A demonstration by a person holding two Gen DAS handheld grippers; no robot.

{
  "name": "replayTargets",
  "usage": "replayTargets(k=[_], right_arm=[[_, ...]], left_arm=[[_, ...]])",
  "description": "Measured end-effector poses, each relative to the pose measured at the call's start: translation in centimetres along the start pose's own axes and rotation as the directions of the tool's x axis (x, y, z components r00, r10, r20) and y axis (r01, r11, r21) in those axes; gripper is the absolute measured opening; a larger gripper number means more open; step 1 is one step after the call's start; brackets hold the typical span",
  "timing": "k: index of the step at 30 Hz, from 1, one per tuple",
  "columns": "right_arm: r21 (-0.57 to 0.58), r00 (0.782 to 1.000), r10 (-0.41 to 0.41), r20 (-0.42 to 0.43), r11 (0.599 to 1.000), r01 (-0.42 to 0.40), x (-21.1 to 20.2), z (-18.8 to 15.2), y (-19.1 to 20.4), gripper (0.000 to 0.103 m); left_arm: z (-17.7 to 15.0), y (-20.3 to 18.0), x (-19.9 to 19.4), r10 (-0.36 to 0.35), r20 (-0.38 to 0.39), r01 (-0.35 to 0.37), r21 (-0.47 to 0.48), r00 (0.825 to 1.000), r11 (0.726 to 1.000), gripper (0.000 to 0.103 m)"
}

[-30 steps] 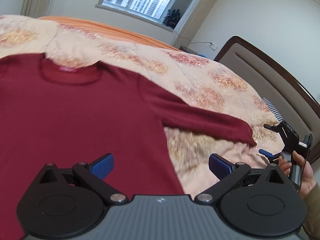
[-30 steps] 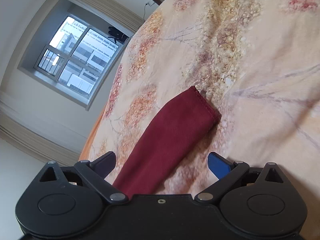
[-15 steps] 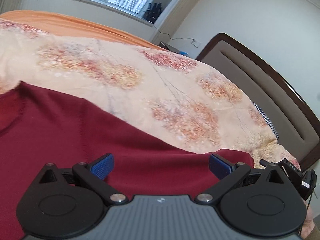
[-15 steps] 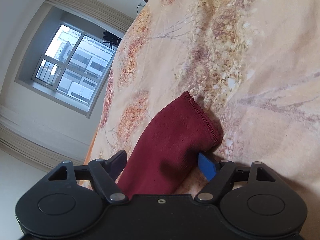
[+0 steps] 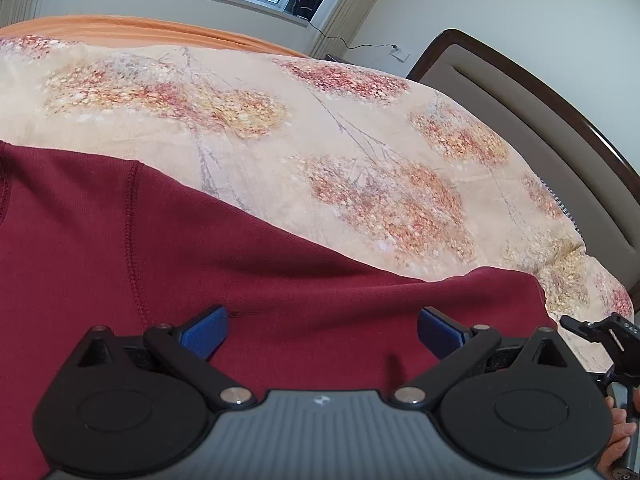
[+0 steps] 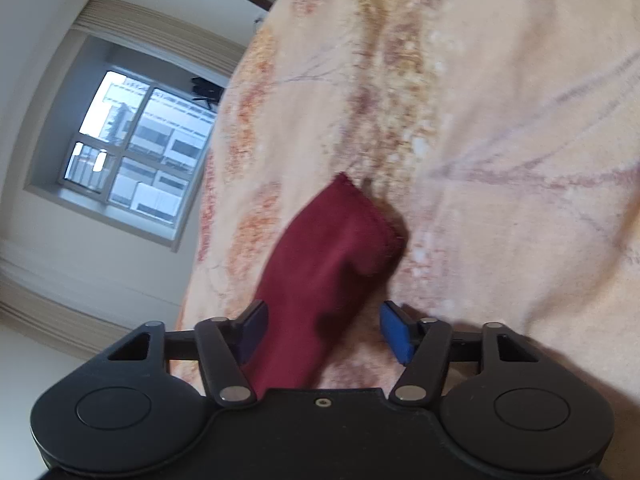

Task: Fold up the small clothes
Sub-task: 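Reach the right tool to the sweater's sleeve cuff and grasp it, then carry the cuff across the body with the right tool while the left tool grasps the other cuff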

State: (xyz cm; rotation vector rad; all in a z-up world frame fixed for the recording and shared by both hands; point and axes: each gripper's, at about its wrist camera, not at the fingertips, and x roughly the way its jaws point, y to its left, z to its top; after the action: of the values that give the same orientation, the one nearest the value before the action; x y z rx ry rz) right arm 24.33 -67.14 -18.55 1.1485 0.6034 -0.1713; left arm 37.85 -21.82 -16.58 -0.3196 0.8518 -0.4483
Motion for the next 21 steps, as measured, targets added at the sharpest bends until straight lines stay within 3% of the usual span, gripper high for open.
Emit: replayTargets(k=[3, 8, 9, 12, 18, 21], right_arm=[[0.025, 1.0, 0.015, 0.01, 1.0, -0.015, 1.3, 0.6, -0.7, 0.05], [0.05, 0.997, 0.067, 0.033, 0.996, -0.068, 2.6, 1.8, -0.4, 0.049], [0.048, 0.997, 0.066, 0.034, 0.997, -0.068, 2.5, 1.9, -0.1, 0.044], [-0.035, 0.995, 0.097, 0.036, 0.995, -0.096, 1.7, 1.7, 1.6, 0.011], [-0.271, 0.986, 0.169, 0.007, 0.949, -0.161, 0.0, -0.2, 7.1, 0.008], [-0.424, 0.981, 0.181, -0.065, 0.885, -0.191, 0.2, -3.0, 11.2, 0.008]], left_arm=[[0.0, 0.0, 0.0, 0.001, -0.004, -0.001, 0.006, 1.0, 1.0, 0.103], [-0.2, -0.1, 0.3, 0.015, -0.012, -0.015, 0.012, 1.0, 1.0, 0.103], [-0.2, -0.1, 0.4, 0.019, -0.014, -0.019, 0.016, 1.0, 1.0, 0.103], [-0.3, -0.2, 0.3, 0.021, -0.014, -0.021, 0.023, 1.0, 1.0, 0.103], [0.1, 0.6, -1.3, -0.025, 0.0, 0.025, -0.037, 1.0, 0.999, 0.103], [0.3, 1.1, -3.5, -0.076, 0.031, 0.077, -0.059, 0.997, 0.995, 0.103]])
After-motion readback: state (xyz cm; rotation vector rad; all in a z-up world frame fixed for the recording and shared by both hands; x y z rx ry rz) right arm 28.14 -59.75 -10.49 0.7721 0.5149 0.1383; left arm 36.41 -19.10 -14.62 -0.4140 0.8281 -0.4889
